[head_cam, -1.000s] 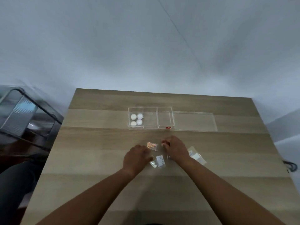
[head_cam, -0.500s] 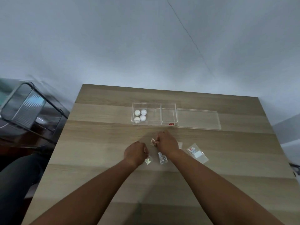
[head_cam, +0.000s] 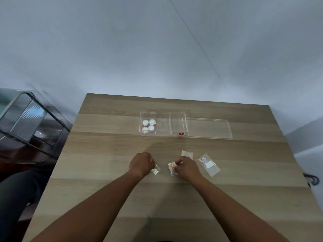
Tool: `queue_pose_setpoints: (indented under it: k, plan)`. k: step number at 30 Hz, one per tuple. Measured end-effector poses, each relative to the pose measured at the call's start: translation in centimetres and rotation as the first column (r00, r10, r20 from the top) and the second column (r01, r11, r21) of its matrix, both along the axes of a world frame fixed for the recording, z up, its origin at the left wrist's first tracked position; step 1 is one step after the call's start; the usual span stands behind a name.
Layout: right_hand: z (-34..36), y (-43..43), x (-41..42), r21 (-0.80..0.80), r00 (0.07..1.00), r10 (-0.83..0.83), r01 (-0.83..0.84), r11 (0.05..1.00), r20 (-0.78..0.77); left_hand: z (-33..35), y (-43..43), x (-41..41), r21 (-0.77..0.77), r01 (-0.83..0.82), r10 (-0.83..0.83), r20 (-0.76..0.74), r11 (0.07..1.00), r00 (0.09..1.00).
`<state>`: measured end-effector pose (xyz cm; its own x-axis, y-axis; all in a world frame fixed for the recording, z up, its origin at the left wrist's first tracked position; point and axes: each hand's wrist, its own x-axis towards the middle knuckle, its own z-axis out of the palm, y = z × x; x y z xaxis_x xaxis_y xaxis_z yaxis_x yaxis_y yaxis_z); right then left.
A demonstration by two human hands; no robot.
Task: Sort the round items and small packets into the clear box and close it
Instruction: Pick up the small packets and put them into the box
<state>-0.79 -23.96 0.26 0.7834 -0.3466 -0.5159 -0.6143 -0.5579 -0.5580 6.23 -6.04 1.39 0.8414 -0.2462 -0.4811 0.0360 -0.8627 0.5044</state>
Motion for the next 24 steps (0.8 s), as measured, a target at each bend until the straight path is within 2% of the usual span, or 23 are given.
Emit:
queue_pose_setpoints:
  k: [3,8,12,15,18,24]
  plan:
    - [0.2,0.8,-0.7,-0.066,1.0,0.01,-0.009,0.998,0.018,0.1,-0.1,-0.3,-0.009,-0.017,0.017,0.009,1.0,1.0]
    - [0.1,1.6,-0.8,-0.236,0.992,0.106,-0.118,0.965,-0.064,0.1,-0.1,-0.8,0.005,-0.055,0.055,-0.008,0.998,0.998]
    - [0.4,1.8,-0.7,-0.266,0.986,0.159,-0.169,0.949,-0.059,0.0,0.2,-1.0,0.002,-0.059,0.059,-0.031,0.998,0.998]
    - [0.8,1.4,-0.6,-0.192,0.992,0.124,-0.127,0.973,-0.029,0.1,0.4,-0.8,-0.016,-0.07,0.068,-0.065,0.997,0.996]
    - [1.5,0.6,0.1,-0.038,0.998,0.037,-0.035,0.999,0.045,0.9,0.5,0.2,-0.075,-0.103,0.094,-0.112,0.992,0.989]
    - [2.1,-0.9,0.4,0.19,0.968,-0.201,0.171,0.967,0.15,2.9,0.2,2.5,-0.244,-0.193,0.165,-0.129,0.95,0.978]
